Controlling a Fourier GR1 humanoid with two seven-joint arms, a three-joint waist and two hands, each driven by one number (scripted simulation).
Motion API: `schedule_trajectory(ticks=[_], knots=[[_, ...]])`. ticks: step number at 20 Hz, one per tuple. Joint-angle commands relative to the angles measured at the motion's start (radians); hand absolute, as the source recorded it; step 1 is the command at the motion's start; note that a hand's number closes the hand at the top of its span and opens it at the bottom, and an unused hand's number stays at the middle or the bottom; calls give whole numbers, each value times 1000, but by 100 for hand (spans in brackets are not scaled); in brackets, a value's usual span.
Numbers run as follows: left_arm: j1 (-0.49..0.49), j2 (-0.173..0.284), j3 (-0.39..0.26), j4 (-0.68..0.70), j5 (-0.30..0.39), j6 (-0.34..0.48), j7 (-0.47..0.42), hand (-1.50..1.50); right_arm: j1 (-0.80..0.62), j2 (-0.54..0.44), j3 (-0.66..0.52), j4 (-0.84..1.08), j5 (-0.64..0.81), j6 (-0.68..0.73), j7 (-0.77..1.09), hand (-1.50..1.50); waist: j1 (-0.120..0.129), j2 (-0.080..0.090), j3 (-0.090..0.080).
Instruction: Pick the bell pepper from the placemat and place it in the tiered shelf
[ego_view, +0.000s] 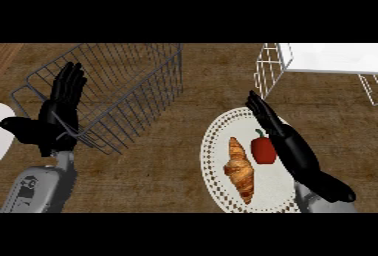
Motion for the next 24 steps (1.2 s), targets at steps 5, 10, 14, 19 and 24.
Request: schedule_trajectory(ticks=[5, 10, 14, 19, 24], knots=[[92, 51, -33, -88, -47, -54, 99, 0, -264, -1, -122, 119, -72, 20, 332, 150, 9, -32, -11], [131, 39, -26, -35, 5, -117, 68, 0, -206, 53, -276, 210, -142, -116, 313, -150, -5, -29, -11], [185, 60, -5, -131, 14, -139, 95, 0, -193, -94, -327, 112, -241, 96, 324, -150, -13, -33, -11], [202, 42, -15, -123, -4, -124, 84, 0, -192, -263, -212, -35, -189, 249, 495, -150, -28, -41, -14], [175, 34, -5, -117, -8, -116, 93, 0, -305, -391, -107, -121, -126, 352, 692, -150, -24, -40, -15]])
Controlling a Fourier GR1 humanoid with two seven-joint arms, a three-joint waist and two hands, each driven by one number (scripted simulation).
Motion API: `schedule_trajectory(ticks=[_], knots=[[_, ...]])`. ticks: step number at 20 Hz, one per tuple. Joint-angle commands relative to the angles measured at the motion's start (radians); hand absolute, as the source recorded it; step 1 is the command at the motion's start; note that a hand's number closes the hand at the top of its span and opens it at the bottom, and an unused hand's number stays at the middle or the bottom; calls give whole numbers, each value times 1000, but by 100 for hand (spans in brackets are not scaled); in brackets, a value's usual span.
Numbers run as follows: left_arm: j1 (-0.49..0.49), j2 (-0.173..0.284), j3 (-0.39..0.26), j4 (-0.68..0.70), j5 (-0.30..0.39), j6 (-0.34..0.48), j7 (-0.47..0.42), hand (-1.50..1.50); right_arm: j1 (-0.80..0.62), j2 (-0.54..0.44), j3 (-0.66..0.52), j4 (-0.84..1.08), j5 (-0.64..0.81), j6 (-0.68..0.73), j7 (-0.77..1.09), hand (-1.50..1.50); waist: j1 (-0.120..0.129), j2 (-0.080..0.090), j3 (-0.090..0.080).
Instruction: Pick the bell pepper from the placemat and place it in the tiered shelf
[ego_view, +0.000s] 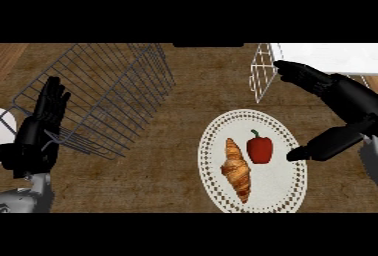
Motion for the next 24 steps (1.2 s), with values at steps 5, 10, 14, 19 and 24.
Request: schedule_trajectory(ticks=[5, 10, 14, 19, 24], knots=[[7, -25, -20, 16, 14, -11, 51, 0, -114, -181, 213, -182, 264, 113, 252, -150, 0, 3, -8], [-4, -34, -18, 3, 11, -11, 68, 0, -197, -85, 362, -189, 375, 101, 507, -150, 13, 8, -6], [22, -26, -2, -32, 17, -30, 89, 0, -249, 3, 379, -185, 395, 125, 636, -150, 12, 9, -5], [6, -24, 4, -55, 10, -30, 123, 0, -191, 23, 503, -150, 569, 117, 632, -150, 10, 9, -4], [54, -47, -14, -23, -11, -35, 66, 0, -173, -3, 565, -86, 640, 161, 675, -150, 7, 10, -4]])
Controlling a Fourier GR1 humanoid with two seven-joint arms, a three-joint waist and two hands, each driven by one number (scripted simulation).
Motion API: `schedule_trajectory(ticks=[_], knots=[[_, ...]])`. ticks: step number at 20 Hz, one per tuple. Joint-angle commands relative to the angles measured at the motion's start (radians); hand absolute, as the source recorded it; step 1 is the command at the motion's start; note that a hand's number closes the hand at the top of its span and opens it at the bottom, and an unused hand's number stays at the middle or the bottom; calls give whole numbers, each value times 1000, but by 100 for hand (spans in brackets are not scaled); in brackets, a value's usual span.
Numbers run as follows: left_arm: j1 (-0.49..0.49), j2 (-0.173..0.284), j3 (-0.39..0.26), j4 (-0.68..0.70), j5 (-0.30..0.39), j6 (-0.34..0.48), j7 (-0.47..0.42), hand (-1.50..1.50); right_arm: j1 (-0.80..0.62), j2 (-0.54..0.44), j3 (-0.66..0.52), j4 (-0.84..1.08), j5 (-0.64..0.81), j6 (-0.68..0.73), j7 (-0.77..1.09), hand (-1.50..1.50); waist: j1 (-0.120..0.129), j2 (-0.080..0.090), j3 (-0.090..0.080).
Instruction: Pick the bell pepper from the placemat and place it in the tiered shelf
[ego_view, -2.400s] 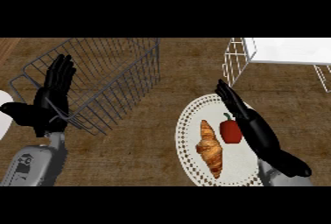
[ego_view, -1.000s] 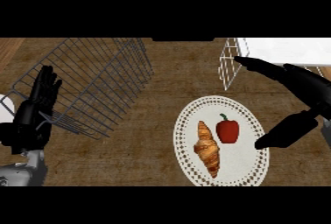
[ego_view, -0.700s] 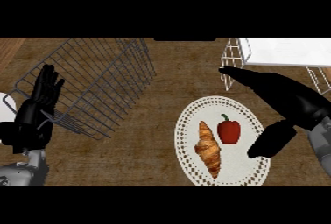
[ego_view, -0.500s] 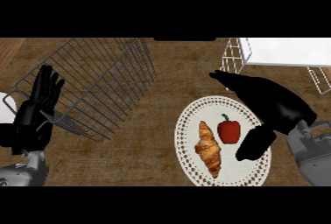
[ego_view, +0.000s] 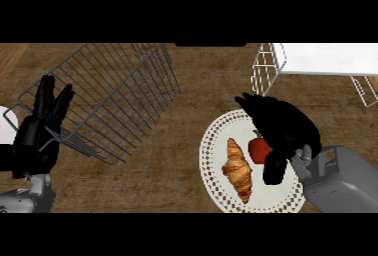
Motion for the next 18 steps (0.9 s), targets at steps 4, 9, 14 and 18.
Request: schedule_trajectory(ticks=[4, 9, 14, 18], knots=[[-6, -41, -15, 85, -4, -11, 29, 0, -23, 51, -19, 123, 92, 26, 5, -150, -1, 9, -6], [64, -40, -4, 6, -1, -28, 20, 0, 122, 54, 8, 92, 202, -49, -67, -150, -2, 6, -6], [14, -64, -18, -7, -38, -3, 67, 0, 133, 48, -46, 158, 229, -16, -165, -150, -4, 6, -5], [-18, -43, 27, 31, -2, -40, 75, 0, 134, 53, -82, 190, 241, 1, -190, -150, -6, 7, -6]])
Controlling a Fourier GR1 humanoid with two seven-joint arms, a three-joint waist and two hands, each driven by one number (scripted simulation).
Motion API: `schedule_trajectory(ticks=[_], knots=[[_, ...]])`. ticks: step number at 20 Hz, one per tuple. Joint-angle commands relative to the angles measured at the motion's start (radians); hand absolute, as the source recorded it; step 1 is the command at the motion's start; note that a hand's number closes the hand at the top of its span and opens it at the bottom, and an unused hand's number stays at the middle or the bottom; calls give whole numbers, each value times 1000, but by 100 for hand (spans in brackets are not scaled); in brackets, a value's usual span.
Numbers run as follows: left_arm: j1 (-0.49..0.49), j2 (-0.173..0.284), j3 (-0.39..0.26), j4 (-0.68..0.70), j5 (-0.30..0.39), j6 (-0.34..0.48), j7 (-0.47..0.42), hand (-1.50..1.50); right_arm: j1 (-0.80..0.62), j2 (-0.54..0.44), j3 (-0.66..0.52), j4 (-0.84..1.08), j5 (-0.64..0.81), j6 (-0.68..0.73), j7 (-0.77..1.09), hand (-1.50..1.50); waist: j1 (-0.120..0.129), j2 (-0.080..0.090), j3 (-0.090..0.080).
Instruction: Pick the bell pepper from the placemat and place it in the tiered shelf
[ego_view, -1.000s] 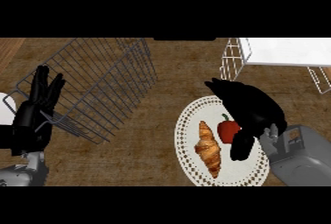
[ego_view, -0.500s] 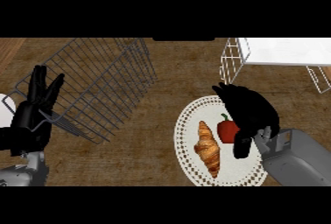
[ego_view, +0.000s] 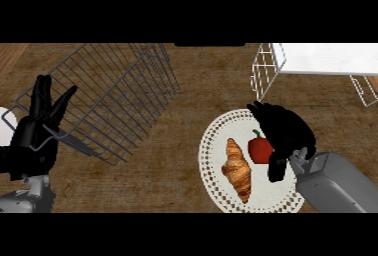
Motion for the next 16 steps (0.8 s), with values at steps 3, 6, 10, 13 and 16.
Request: schedule_trajectory(ticks=[3, 6, 10, 13, 16], knots=[[53, -14, -17, 50, 6, -43, 17, 0, 1, 49, -28, 55, 49, -12, -47, -150, 2, 6, -6], [50, -20, -9, 23, -13, -19, 28, 0, 70, 69, 16, 91, 134, -109, -120, -150, 2, 6, -6], [18, -12, 2, -6, -6, -26, 93, 0, 12, 39, -75, 132, 90, -37, -197, -150, 2, 6, -6], [56, -3, 34, 36, 12, -62, 15, 0, 77, 94, -23, 132, 167, -105, -183, -150, 1, 6, -6], [13, -45, 16, 130, -9, -45, -34, 0, 75, 78, -42, 157, 174, -92, -220, -150, -6, 7, -7]])
